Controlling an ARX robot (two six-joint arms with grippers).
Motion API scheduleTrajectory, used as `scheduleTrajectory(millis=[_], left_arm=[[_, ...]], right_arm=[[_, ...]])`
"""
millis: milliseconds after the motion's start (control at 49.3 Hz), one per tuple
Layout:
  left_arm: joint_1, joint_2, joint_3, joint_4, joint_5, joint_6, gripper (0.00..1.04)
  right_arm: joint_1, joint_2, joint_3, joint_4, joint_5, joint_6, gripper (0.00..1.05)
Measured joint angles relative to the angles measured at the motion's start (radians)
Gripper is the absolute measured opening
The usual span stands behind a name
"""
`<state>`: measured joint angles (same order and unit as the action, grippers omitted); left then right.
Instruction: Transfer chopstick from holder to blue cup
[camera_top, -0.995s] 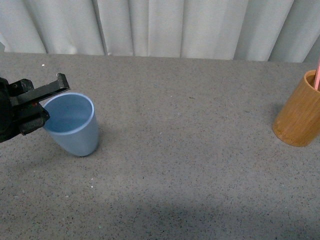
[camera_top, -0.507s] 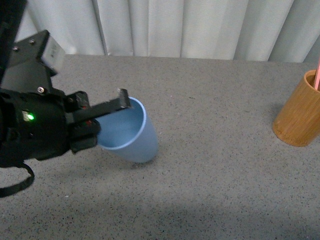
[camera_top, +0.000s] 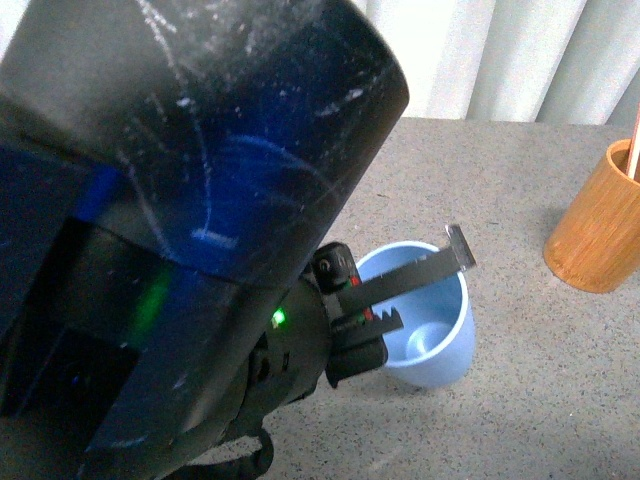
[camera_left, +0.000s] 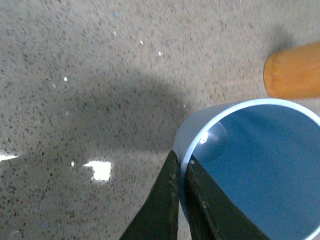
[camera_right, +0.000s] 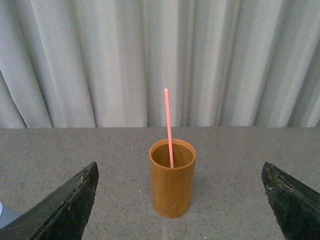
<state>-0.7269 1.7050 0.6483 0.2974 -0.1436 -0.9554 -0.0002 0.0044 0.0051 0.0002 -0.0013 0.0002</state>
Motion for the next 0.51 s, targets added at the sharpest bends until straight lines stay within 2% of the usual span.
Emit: scheduleTrajectory(millis=[142, 304, 507], left_arm=[[0.049, 0.035, 0.02, 0.019, -0.085, -0.087, 0.04], [0.089, 0.058, 0.037, 0.024, -0.136, -0.128, 0.04], [0.102, 0.092, 0.063, 0.018, -0.139, -0.13, 0.04]], right_arm=[[0.0, 0.0, 0.0, 0.0, 0.0, 0.0, 0.95], [0.0, 0.0, 0.0, 0.0, 0.0, 0.0, 0.95], [0.0, 0.0, 0.0, 0.0, 0.0, 0.0, 0.95]])
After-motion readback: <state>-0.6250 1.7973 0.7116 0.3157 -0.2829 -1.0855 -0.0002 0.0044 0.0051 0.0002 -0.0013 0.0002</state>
